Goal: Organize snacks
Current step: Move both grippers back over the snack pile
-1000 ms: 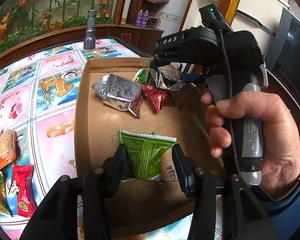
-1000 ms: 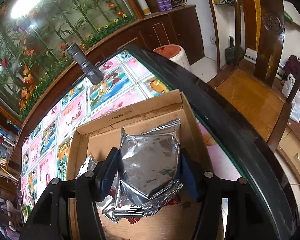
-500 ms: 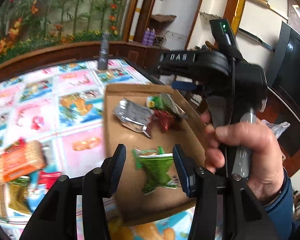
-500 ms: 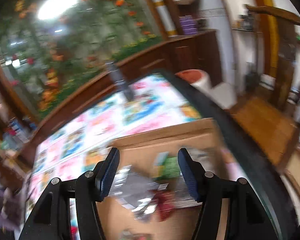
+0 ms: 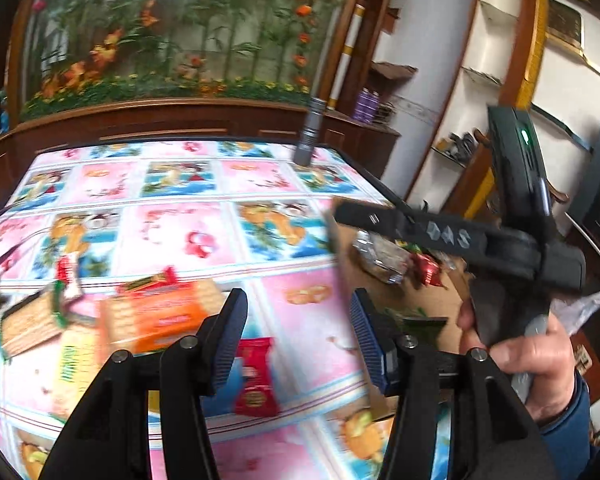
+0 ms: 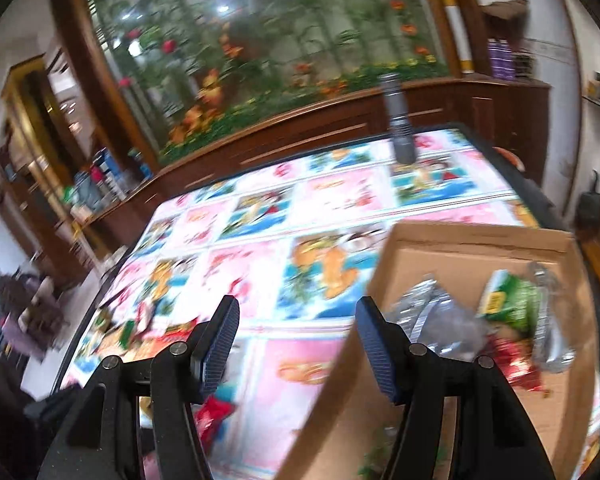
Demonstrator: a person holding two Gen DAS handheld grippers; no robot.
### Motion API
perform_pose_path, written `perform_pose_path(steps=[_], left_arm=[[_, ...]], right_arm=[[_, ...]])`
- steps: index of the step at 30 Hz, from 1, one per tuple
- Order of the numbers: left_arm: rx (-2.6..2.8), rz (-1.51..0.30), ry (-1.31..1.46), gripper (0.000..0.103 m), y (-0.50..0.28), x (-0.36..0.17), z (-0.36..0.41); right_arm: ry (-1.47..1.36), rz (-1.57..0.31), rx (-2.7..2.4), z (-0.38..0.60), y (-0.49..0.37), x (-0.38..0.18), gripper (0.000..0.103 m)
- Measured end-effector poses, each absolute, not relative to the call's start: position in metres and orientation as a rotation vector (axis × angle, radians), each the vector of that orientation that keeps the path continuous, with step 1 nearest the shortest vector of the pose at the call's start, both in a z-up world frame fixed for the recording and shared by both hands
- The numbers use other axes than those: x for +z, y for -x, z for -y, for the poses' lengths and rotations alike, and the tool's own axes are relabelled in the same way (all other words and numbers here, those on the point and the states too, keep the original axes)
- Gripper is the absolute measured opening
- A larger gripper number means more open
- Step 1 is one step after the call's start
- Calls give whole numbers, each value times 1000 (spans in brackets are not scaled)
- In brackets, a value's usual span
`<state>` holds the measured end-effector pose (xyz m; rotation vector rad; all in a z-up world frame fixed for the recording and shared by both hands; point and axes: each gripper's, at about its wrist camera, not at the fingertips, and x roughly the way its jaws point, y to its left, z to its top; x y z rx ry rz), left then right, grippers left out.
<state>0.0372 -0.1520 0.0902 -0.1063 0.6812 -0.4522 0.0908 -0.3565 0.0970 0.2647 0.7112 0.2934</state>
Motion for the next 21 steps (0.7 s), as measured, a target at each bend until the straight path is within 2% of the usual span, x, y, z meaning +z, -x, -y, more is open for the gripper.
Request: perform_pose_path(steps=[4,7,15,21], left_arm=[[-388,-682,112,53,-41,91,115],[-328,-697,103,60,-47,87,80],[-170,-790,234,60,-96,63,-22],[-146,-822,242,60,-118,47,-43]], right_arm=[[-236,-738,345,336,-89,90,65],[-208,-741,354,329,-87,89,65],[-193,-755,369,319,-86,87,65],[-193,-779,401,312,-86,82,65]])
